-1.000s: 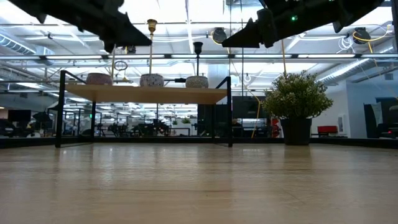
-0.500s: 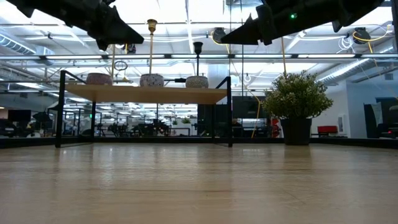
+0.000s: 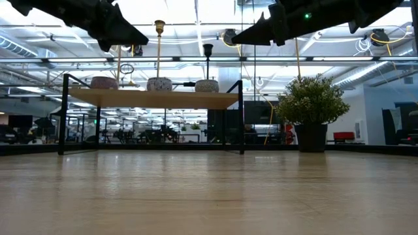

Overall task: Pick & Place candle stick holders
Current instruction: Return to Home Position

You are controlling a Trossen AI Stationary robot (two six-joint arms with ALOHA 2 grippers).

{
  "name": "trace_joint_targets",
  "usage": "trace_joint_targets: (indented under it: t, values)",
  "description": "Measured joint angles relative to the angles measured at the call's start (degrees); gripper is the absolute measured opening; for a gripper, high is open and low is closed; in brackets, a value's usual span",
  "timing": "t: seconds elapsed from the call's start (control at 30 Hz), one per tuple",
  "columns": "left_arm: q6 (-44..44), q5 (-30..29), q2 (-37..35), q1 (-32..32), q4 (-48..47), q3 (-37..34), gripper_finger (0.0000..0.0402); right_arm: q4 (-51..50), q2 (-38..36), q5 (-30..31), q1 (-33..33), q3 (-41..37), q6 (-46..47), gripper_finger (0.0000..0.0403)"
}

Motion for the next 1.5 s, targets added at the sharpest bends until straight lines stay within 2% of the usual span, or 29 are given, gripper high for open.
trace_joint_targets:
  t: [0.2, 0.33, 0.5, 0.6, 0.77, 0.93, 1.1, 1.37, 1.5]
  values:
    - [-0.04, -2.42, -2.68, -1.5, -2.13, 0.0, 0.0005, -0.02, -0.14, 0.24, 0.14, 0.0, -0.21, 0.0006]
    - [-0.2, -2.46, -7.22, -2.78, -5.95, 0.0, 0.0008, -0.53, -1.85, 0.62, 1.65, 0.0, -4.74, 0.0002]
    - [-0.59, -3.82, -14.14, -3.8, -12.35, 0.0, 0.0016, -6.49, -6.12, 10.19, 5.46, 0.05, -7.19, 0.0001]
    - [-1.44, -5.57, -17.54, -4.2, -17.39, 0.0, 0.0006, -15.31, -9.38, 13.97, 7.52, 0.04, -4.33, 0.0001]
    - [-3.41, -6.0, -21.38, -4.59, -23.14, 0.0, 0.0011, -28.75, -14.87, 13.86, 10.14, 0.04, 4.91, 0.0001]
    - [-2.71, -6.02, -24.07, -4.59, -26.52, 0.0, 0.0017, -35.5, -20.88, 13.79, 11.54, -1.06, 12.6, 0.0001]
    - [-2.7, -6.0, -26.24, -4.57, -28.62, 0.0, 0.0004, -31.74, -28.55, 13.68, 12.64, -9.39, 15.93, 0.0]
    - [-0.72, -4.84, -29.65, -4.59, -28.06, -0.82, 0.0019, -12.99, -38.77, 13.18, 12.76, -25.08, 10.99, 0.0]
    - [-0.32, -4.74, -31.71, -4.59, -27.51, -4.12, 0.0005, -3.81, -42.21, 6.6, 12.74, -30.63, 7.69, 0.0]
